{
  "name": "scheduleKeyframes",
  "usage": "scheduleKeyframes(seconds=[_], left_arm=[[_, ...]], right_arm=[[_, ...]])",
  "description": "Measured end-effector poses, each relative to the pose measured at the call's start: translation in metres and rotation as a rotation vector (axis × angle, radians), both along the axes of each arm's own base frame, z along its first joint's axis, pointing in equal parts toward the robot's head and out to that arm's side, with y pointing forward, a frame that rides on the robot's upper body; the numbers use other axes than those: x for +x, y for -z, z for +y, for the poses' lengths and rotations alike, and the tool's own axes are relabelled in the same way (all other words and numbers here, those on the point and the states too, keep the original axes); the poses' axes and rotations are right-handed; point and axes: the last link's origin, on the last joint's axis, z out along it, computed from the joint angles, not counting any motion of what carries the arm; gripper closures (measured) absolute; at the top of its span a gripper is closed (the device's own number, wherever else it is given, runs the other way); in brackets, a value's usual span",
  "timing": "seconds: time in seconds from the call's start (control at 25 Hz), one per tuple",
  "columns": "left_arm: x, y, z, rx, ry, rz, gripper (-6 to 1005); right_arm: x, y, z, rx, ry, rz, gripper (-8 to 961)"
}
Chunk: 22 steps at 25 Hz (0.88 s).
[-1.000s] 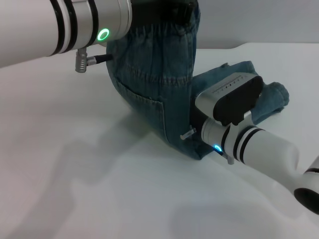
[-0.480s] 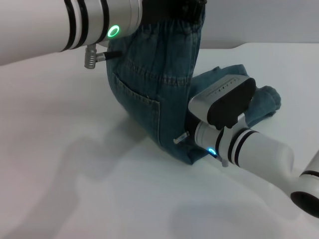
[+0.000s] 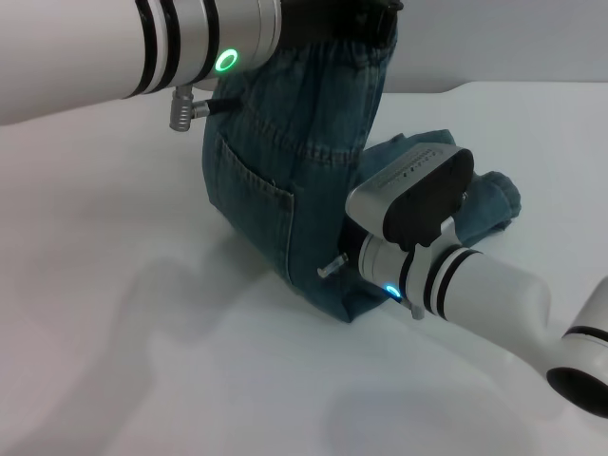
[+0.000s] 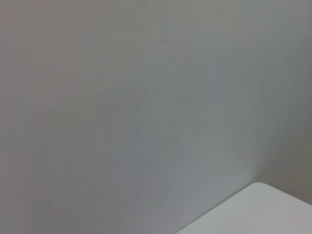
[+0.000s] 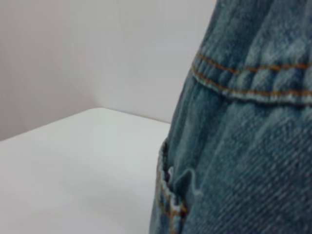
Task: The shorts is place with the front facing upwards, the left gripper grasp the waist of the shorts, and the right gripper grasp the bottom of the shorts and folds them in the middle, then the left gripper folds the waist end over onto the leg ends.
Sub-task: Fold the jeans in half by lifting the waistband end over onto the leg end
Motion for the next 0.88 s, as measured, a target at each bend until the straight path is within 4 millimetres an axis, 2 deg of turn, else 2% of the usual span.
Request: scheduleKeyframes(seconds=[0.24,0.56,0.76,0.88], left_arm=[[-0.003,0.001,0.002,-0.001,-0.008,0.002,942],[-0.005,0.002,0.003,0.000,-0.014,0.003,942],[-0.005,0.003,0.003,-0.003,-0.014,0.005,943],[-0.006,0.004,0.002,-0.005,-0.015,0.006,943]], right_arm=[[0.006,-0.006,0.003,0.031,0.023,0.026,953],[0.030,-0.022,0.015,0.106,0.111,0.027,953],[0.050,-0.033,0.022,0.150,0.169,0.005,953],[0.073,-0.047,0.026,0.208,0.224,0.003,953]])
